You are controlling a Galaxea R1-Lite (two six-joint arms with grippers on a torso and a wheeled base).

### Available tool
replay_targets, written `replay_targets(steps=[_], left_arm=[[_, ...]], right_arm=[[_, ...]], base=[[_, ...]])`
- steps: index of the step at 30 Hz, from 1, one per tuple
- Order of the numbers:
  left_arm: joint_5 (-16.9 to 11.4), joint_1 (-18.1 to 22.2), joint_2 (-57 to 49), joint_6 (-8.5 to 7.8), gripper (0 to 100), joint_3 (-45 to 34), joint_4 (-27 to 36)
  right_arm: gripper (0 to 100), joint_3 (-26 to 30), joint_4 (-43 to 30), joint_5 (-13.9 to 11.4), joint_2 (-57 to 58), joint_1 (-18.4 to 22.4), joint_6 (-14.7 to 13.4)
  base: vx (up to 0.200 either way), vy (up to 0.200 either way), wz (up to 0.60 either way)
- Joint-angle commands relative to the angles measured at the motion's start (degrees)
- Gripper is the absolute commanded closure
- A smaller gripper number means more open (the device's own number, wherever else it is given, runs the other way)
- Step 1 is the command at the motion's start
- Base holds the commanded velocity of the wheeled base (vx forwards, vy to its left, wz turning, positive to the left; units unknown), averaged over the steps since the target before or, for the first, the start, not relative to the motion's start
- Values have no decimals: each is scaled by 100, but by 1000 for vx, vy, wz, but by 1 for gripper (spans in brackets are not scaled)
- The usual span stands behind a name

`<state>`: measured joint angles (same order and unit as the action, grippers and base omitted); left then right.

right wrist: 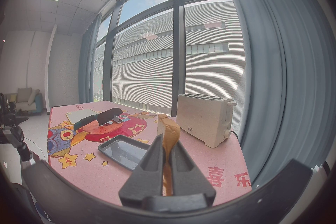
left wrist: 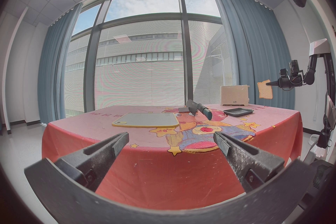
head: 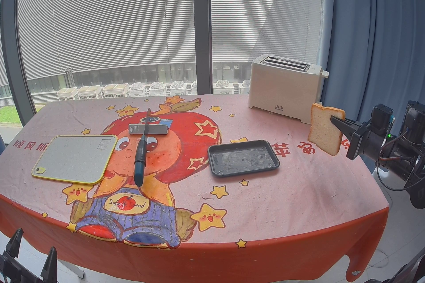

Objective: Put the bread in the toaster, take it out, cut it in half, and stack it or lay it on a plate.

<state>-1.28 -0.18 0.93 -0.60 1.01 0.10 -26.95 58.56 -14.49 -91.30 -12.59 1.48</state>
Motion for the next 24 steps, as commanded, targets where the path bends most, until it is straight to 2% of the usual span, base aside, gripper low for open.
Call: replay_targets(steps=[1,24], left_arm=[[5,1,-93,-2,0,-101,-1],[5,1,-93,7,0,-101,-1]], right_arm=[[100,41,6,-1,-81,-6,2],[100,111,6,8,-99,-41,19]], base=[[0,0,0],[0,0,0]])
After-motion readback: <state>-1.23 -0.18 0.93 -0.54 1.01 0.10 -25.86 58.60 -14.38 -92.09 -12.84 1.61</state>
